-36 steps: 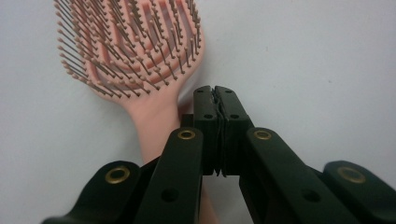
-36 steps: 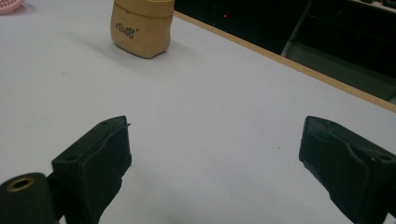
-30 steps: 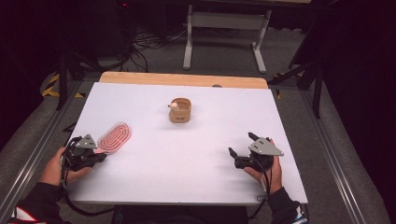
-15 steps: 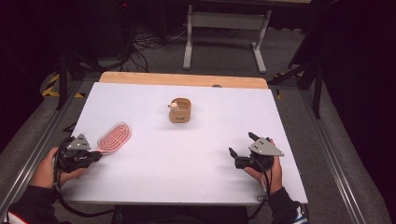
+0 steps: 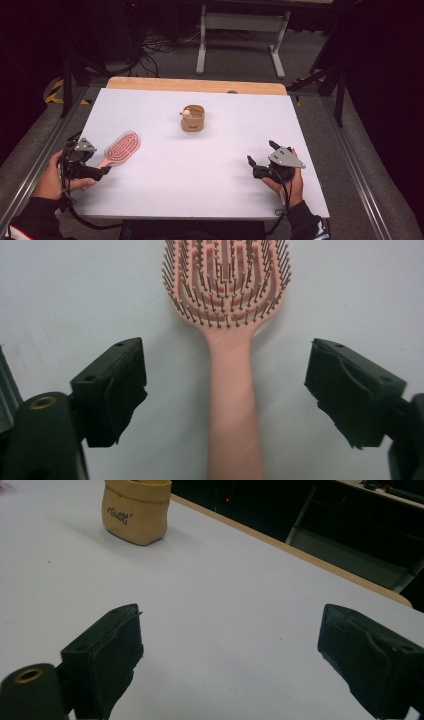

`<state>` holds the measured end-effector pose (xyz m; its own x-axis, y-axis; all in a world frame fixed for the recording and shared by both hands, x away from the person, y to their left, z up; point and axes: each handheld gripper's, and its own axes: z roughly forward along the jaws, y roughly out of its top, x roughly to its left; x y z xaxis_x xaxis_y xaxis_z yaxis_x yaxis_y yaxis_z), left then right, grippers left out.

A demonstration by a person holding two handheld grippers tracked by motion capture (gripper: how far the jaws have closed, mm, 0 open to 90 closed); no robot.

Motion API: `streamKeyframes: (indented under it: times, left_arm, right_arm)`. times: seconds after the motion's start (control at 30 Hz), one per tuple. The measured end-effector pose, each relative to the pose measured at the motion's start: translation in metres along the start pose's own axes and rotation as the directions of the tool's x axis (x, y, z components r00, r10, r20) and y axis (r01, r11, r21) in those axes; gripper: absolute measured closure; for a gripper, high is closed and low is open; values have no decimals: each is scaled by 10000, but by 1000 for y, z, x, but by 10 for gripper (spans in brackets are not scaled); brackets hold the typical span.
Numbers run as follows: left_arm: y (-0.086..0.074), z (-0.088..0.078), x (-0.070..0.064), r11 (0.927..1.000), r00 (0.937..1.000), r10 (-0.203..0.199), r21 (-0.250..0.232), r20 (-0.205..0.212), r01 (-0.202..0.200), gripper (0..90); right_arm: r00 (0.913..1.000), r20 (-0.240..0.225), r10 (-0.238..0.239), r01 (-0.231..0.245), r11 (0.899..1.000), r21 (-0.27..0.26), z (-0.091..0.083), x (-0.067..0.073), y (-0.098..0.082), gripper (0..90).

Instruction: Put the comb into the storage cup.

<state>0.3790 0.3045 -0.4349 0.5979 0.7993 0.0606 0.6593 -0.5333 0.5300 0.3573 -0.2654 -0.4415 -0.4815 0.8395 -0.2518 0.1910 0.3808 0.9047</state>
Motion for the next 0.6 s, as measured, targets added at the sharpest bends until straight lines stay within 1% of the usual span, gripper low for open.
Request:
streamKeyframes:
  times: [0.03, 0.1, 0.17, 0.2, 0.23, 0.27, 0.3, 0.33, 0.4, 0.43, 0.53, 0.6]
  left_arm:
    - [2, 4, 0, 9999, 10000, -7, 142, -19, 7, 145]
    - [4, 9, 1, 9989, 10000, -25, 465, 14, 25, 150]
    - [5, 13, 1, 9983, 9999, -40, 586, 121, 33, 152]
    - [5, 13, 1, 9983, 9999, -40, 586, 121, 33, 167]
    - [6, 15, 2, 9975, 9997, -41, 711, 247, 23, 167]
    - [6, 16, 2, 9964, 9997, -3, 851, 256, -19, 221]
    - [8, 19, 1, 9940, 9991, 76, 1083, 427, -122, 243]
    - [9, 20, 1, 9934, 9990, 11, 1144, 456, -63, 253]
    - [10, 21, 1, 9934, 9988, 24, 1144, 484, -80, 248]
    - [12, 22, 1, 9926, 9989, -21, 1217, 470, -36, 245]
    - [14, 24, 0, 9923, 9991, -72, 1237, 422, 19, 230]
    - [14, 25, 2, 9915, 9975, -93, 1302, 704, 1, 260]
  right_arm:
    - [10000, 13, 64, -64, 10000, 37, 1, -1, -1, 111]
    - [10000, -8, 74, -74, 9999, 79, 1, -1, -1, 111]
    - [10000, -1, 58, -58, 10000, 52, 1, -1, -1, 113]
    - [10000, -1, 58, -58, 10000, 52, 1, -1, -1, 113]
    - [10000, 19, 45, -45, 10000, 38, 1, -1, 0, 114]
    - [10000, 20, 51, -51, 10000, 21, 1, -1, 0, 115]
    - [10000, 15, 50, -50, 10000, 42, 1, -1, -1, 114]
    - [10000, 21, 51, -52, 10000, 59, 1, -1, -1, 115]
    - [10000, 14, 48, -48, 10000, 52, 1, -1, -1, 114]
    - [10000, -12, 45, -45, 10000, 42, 1, 0, 0, 114]
    - [10000, -53, 11, -11, 10000, 68, 1, 0, 0, 115]
    - [10000, -71, -13, 14, 10000, 93, 1, 0, 0, 115]
